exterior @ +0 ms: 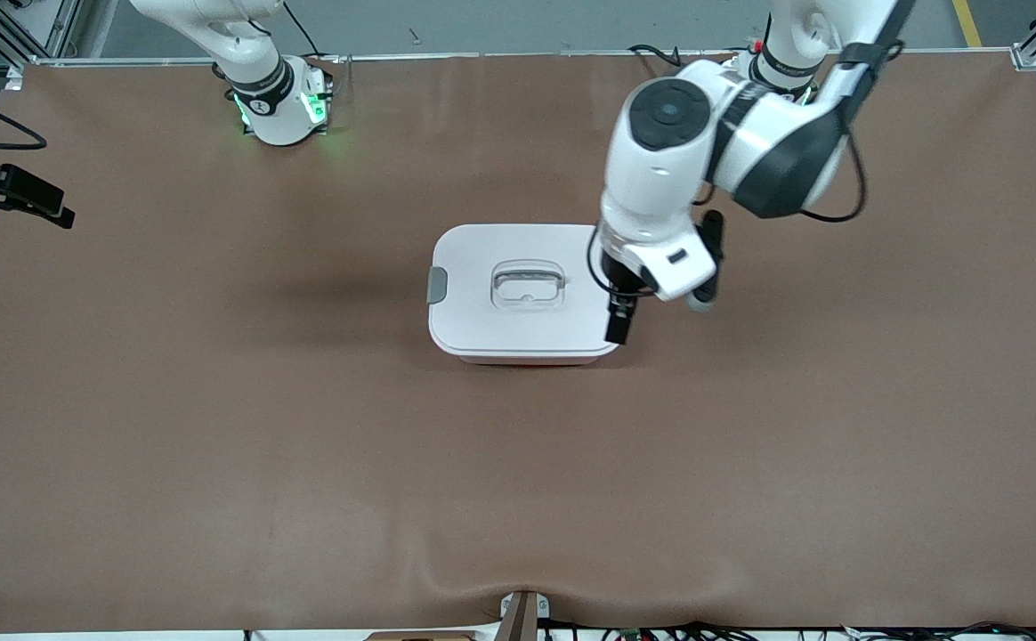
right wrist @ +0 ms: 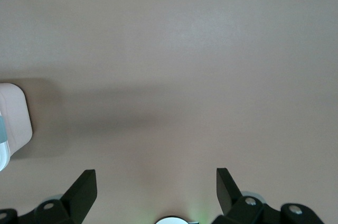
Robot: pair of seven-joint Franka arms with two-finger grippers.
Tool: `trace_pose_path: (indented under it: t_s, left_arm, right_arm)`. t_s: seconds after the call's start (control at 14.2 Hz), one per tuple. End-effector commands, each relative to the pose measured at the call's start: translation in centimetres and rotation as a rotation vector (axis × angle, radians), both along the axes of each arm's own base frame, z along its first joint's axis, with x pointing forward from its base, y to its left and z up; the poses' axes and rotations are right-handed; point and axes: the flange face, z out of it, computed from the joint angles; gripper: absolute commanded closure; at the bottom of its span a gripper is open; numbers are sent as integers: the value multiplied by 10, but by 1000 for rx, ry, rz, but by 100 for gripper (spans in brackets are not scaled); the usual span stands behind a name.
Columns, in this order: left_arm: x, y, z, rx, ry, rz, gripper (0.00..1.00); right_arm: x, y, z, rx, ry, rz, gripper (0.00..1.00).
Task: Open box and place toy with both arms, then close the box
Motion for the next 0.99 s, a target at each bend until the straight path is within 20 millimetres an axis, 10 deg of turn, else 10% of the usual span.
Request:
trace_pose_path:
  t_s: [0.0, 0.92]
  left_arm:
    - [17, 38, 28, 3, 7, -102, 0]
    - [50, 181, 77, 141, 46, -793, 0]
  right_arm:
    - [-3, 0, 4, 5, -2, -14, 0]
    - [-11, 2, 10, 8, 15, -1, 0]
